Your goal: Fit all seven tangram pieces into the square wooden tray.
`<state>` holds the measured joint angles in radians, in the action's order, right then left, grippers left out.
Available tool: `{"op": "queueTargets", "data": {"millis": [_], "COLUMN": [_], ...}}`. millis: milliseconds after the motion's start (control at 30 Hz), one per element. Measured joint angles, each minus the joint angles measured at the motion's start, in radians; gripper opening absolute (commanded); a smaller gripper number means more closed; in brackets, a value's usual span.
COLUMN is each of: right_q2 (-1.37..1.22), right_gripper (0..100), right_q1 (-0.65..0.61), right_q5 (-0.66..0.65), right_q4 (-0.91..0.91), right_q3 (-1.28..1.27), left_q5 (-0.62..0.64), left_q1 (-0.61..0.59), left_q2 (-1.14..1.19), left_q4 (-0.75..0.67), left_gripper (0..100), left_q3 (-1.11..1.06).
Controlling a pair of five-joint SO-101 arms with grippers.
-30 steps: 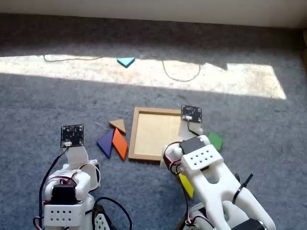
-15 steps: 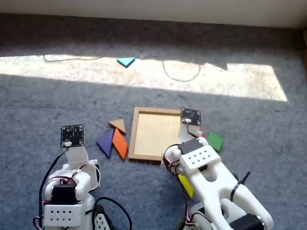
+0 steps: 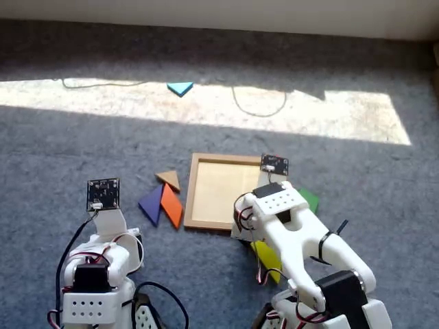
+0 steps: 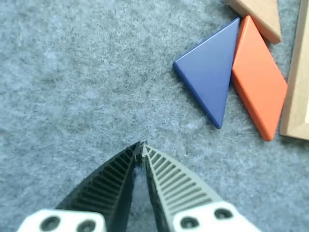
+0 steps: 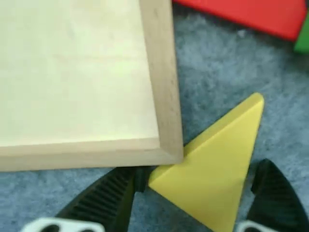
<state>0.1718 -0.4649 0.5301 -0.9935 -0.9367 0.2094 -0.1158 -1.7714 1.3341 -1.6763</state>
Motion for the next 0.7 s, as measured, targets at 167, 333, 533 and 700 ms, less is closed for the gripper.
{"op": "queueTargets", "data": {"millis": [167, 333, 533, 700], "right_q2": [0.000, 0.000, 0.002, 0.009], "right_gripper": [19.1, 9.3, 8.7, 8.7], "right_q1": [0.017, 0.071, 0.160, 0.216], "right_q5": [-0.028, -0.118, -0.222, -0.290], "right_q4": [-0.006, -0.012, -0.015, -0.025], "right_q3": [0.000, 0.002, 0.002, 0.000], "left_q5": [0.000, 0.000, 0.000, 0.000], "left_q1": [0.000, 0.000, 0.000, 0.000], "left_q2": [0.000, 0.000, 0.000, 0.000], "left_q4": [0.000, 0.000, 0.000, 0.000], "left_gripper": [1, 1, 1, 1], "left_q3": [0.000, 0.000, 0.000, 0.000]}}
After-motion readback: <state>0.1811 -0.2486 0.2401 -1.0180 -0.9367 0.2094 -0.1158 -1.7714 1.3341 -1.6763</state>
